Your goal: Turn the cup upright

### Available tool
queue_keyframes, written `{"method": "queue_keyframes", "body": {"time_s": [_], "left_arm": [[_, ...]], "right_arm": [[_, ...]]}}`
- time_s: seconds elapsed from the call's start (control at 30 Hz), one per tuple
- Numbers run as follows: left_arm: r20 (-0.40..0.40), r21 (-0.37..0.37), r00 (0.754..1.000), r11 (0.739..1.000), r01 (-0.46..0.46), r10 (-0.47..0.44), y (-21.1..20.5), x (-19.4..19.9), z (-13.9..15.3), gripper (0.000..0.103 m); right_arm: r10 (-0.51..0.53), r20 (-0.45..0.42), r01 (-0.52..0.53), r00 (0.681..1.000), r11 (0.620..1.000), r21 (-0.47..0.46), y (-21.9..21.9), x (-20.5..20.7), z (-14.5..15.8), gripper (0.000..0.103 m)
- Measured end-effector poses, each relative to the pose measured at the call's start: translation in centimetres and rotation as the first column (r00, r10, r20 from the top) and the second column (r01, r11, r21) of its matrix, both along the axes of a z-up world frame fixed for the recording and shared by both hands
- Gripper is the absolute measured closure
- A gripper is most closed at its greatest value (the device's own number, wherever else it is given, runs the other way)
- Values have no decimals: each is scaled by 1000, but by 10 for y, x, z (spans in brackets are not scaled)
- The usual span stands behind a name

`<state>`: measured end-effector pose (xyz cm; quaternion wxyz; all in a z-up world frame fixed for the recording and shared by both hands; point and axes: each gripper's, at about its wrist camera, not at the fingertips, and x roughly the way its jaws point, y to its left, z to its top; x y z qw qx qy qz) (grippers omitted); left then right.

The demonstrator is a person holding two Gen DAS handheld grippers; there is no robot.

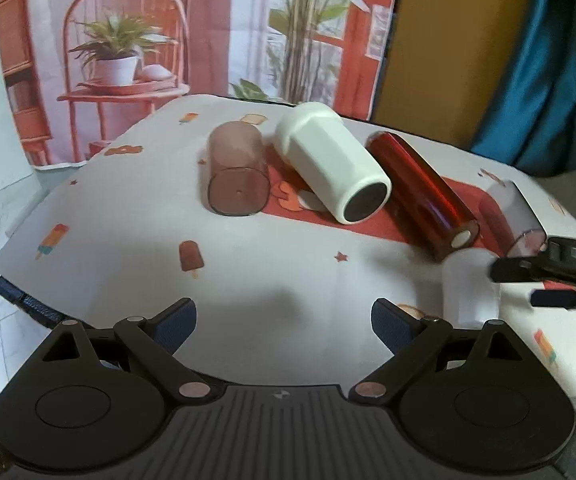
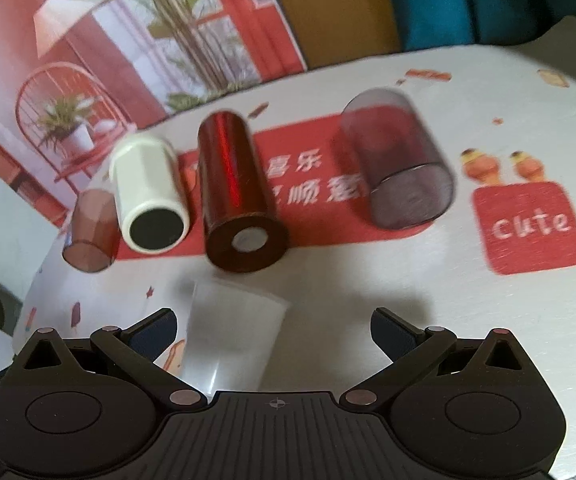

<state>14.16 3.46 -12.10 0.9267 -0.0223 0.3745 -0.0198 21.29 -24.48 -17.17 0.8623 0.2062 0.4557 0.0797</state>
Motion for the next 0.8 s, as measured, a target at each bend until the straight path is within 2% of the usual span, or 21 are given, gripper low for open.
{"method": "queue_keyframes", "body": {"time_s": [0.13,0.2,0.27,0.47,0.57,0.7,0.8], "left_arm": [[1,-13,1000,1000,-27,27,9,-3,-6,6],[-8,-28,999,998,-51,51,16,-3,-8,6],[-20,-35,997,997,-69,68,19,-3,-10,6],[-29,-36,998,997,-64,63,18,-2,-11,6],[-27,-36,998,998,-59,58,16,-3,-11,6],[-33,-49,997,996,-74,72,19,-2,-12,6],[-41,-58,995,994,-91,89,21,-2,-12,6]], "right_arm": [[35,7,-34,999,998,-44,22,6,1,1],[46,21,-44,999,998,-53,28,8,2,6],[50,31,-49,998,998,-38,30,10,1,16],[54,-16,-55,998,998,-26,35,17,-11,44],[46,-27,-46,999,999,5,32,17,-12,45],[46,11,-46,999,999,10,24,10,-4,46],[63,63,-61,996,998,-30,19,-2,4,47]]}}
